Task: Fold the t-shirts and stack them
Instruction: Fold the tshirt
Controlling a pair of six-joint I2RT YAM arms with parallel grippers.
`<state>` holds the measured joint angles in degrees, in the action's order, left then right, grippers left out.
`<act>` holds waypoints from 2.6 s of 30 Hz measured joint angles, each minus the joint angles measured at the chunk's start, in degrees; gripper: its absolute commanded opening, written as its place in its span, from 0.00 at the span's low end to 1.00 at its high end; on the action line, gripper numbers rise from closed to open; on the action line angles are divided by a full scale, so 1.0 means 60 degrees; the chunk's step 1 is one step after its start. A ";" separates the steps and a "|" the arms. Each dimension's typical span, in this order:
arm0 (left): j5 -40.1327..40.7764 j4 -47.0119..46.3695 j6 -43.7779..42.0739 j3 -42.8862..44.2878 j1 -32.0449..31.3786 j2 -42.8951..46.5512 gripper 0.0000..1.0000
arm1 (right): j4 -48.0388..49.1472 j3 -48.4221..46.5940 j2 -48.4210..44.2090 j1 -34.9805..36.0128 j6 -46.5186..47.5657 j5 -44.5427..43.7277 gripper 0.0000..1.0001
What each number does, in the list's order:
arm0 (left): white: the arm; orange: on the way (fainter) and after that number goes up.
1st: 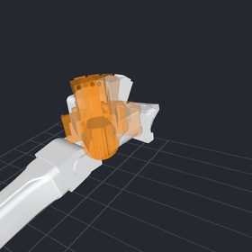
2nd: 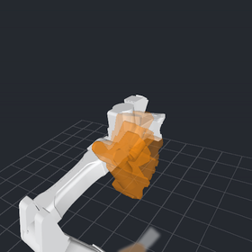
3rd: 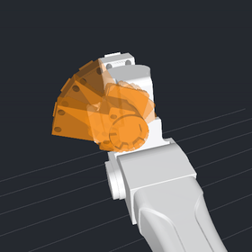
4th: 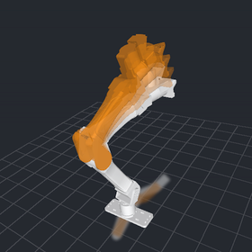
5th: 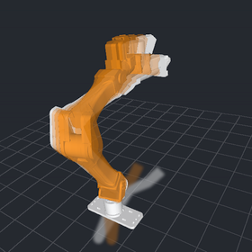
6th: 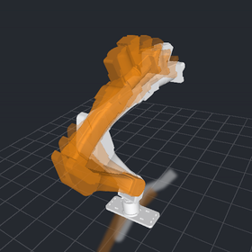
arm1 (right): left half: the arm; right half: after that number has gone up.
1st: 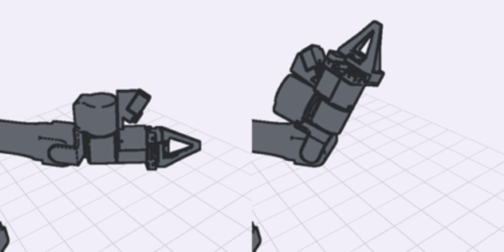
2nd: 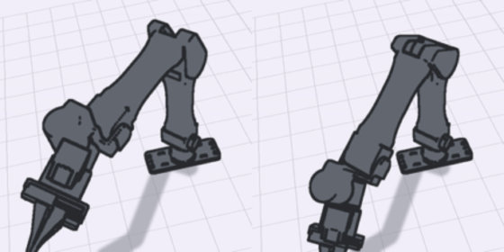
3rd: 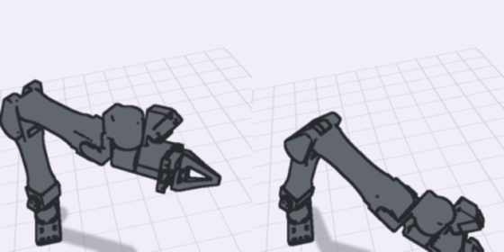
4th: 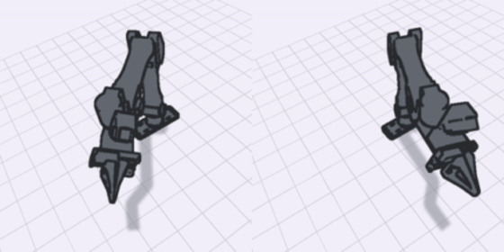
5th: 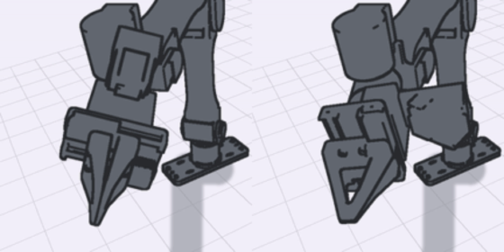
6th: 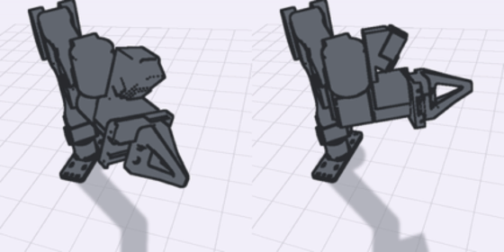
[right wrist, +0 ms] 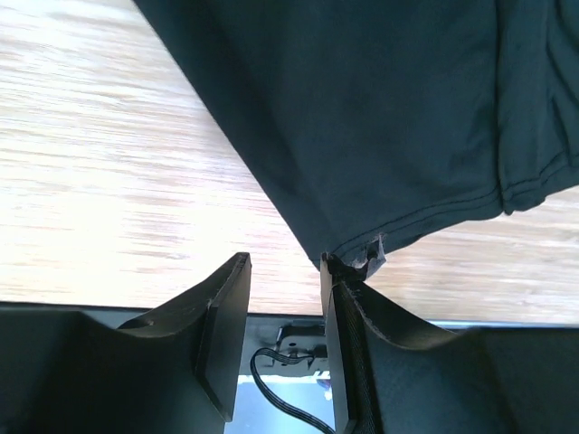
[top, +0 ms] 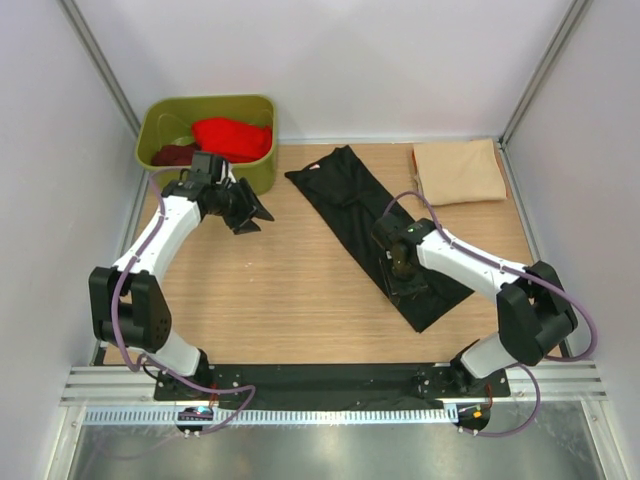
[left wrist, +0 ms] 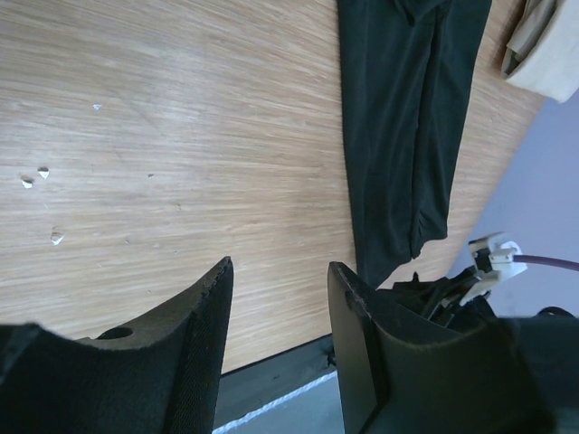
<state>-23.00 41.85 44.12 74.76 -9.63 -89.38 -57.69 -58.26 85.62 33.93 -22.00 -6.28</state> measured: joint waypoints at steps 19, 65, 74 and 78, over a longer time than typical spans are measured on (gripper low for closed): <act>-0.0182 -0.0109 0.0004 -0.0182 0.0000 0.0000 0.48 | 0.0317 0.0936 0.0798 0.0229 -0.0801 -0.0076 0.42; -0.0280 -0.0379 0.0066 -0.0455 0.0000 0.0069 0.47 | -0.0525 0.0171 0.1355 0.0444 -0.1395 -0.0750 0.38; -0.0353 -0.0430 0.0080 -0.0455 0.0000 0.0069 0.47 | -0.0922 -0.0186 0.2029 0.0444 -0.1056 -0.0561 0.39; -0.0386 -0.0430 0.0080 -0.0455 0.0000 0.0069 0.47 | -0.0827 0.0248 0.2204 0.0437 -0.1024 -0.0313 0.39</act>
<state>-25.32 39.27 44.60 72.03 -9.63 -88.97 -62.65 -56.77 98.85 36.56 -28.14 -8.16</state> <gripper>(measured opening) 0.469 0.389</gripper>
